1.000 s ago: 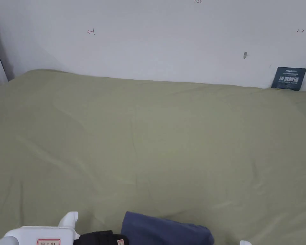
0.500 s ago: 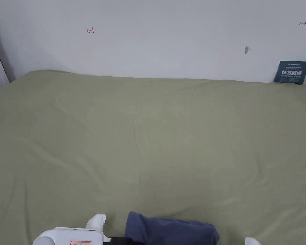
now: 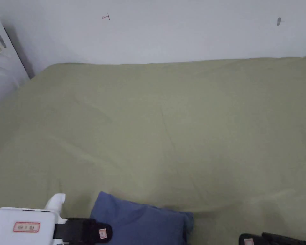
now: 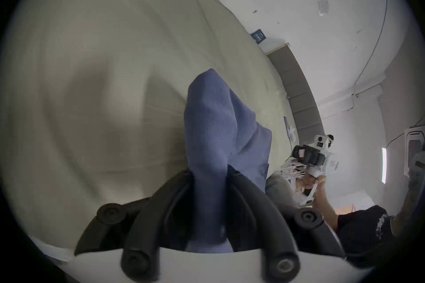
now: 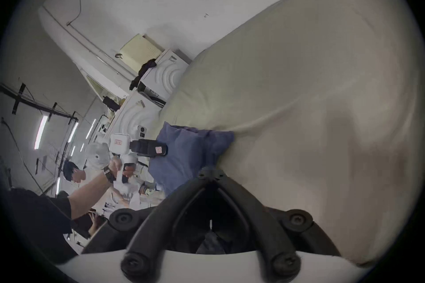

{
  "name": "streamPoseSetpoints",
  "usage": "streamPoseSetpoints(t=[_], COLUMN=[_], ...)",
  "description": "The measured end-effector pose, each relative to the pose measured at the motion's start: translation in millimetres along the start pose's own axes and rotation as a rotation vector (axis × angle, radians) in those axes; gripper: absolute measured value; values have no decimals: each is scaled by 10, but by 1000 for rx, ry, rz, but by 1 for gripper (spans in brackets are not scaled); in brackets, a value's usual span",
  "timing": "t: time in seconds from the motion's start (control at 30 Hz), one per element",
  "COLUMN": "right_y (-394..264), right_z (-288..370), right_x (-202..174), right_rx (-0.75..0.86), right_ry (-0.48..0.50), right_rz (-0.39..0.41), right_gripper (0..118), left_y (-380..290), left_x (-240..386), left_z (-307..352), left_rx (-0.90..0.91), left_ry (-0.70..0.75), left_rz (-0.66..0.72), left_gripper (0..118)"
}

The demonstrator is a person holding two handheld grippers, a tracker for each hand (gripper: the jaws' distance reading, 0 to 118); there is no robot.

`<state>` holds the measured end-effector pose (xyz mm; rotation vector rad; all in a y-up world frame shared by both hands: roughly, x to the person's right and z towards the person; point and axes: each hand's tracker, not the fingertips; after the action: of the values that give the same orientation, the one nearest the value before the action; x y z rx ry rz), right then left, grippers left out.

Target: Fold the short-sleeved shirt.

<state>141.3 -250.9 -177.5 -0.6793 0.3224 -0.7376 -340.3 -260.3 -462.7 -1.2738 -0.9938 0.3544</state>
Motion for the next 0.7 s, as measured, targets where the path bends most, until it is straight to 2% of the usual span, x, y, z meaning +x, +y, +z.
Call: streamPoseSetpoints(t=[0.13,0.3,0.37,0.4,0.43,0.53,0.6,0.67,0.7], right_y=[19,-36,-61,-80,-91,-84,-66,-37,-13], right_z=[-200,-451,-502,-523,-541,-548,-500,-413,-360], right_x=[-242,-386,-430,-448,-458,-488,-546,-630,-668], right_rx=[-16,-76,-105,-113,-120,-139,-143,-133,-123], right_ry=[11,27,5,-11,-16,-39,-36,-19,0], right_rz=[38,34,70,84,82,66,72,93,89], right_gripper=[1,1,1,1,1,1,1,1,1], left_y=[191,311,302,267,242,195,182,170,170], left_x=[-487,-1106,-1294,-1357,-1401,-1473,-1466,-1325,-1206], left_z=[659,1180,1231,1218,1195,1222,1351,1563,1692], left_rx=[23,-12,-11,19,15,42,62,169,240], left_ry=[112,194,189,139,85,47,99,243,310], left_rz=[0,35,86,82,88,67,61,69,70], left_gripper=[18,18,18,18,18,19,32,54,60])
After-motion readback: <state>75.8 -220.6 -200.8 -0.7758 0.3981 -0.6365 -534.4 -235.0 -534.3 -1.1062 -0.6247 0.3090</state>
